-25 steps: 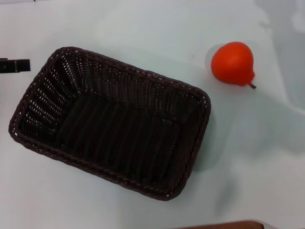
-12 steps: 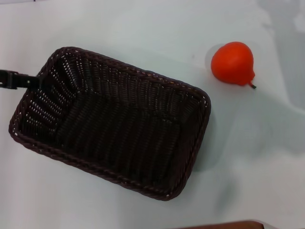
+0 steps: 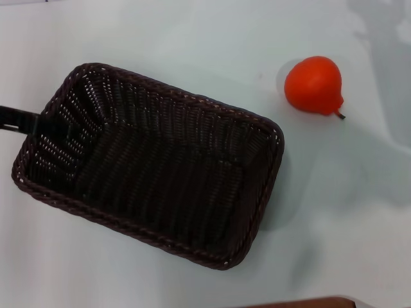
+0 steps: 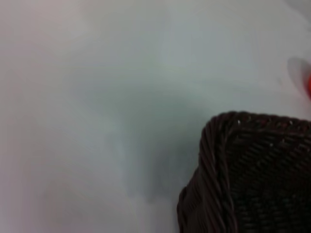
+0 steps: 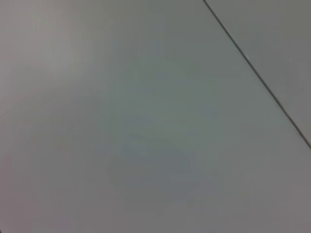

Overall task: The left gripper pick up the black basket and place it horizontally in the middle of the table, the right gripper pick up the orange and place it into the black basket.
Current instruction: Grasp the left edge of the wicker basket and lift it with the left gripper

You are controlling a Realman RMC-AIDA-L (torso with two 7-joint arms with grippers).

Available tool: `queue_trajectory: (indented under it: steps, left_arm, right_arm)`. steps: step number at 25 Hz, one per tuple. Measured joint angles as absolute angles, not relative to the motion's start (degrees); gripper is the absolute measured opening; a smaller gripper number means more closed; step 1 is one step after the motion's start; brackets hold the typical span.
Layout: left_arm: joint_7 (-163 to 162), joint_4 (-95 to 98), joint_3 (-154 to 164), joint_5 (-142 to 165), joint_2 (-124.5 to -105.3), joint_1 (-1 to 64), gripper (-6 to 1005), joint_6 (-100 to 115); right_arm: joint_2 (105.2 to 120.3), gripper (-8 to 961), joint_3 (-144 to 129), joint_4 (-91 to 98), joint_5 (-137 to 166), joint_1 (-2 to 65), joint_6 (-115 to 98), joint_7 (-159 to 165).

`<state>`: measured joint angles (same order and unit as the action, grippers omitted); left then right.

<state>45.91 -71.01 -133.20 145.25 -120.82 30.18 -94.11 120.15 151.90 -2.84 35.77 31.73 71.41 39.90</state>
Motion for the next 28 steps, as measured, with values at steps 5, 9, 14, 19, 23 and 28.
queue_trajectory:
  steps: [5,9,14,19,23,28]
  left_arm:
    - [45.84,-71.55,-132.39,146.14,-121.15,30.29,740,-94.10]
    - [45.81,-71.60,-132.51,146.24,-121.29,30.31,598,-94.06]
    - [45.79,-71.63,-132.67,146.25,-121.46,30.30,471,-94.11]
    - [43.31,-71.63,-135.07,145.62,-121.36,30.31,303,-94.64]
    - [40.74,-71.63,-140.00,143.05,-121.31,30.33,163,-95.67]
    - [37.58,-71.35,-144.50,137.83,-121.59,29.47,155,-96.23]
  right_arm:
    - [120.14,959,151.88,-2.81,35.77,31.73,71.40,39.90]
    - [120.15,959,151.87,-2.81,35.77,31.70,71.40,39.90]
    - [120.09,959,151.87,-2.71,35.77,31.65,71.26,39.90]
    - [120.06,959,152.17,-2.71,35.77,31.59,70.93,39.90]
    - [120.05,959,152.49,-2.65,35.77,31.45,70.91,39.90]
    - [120.05,959,153.00,-2.64,35.77,31.38,70.91,39.90]
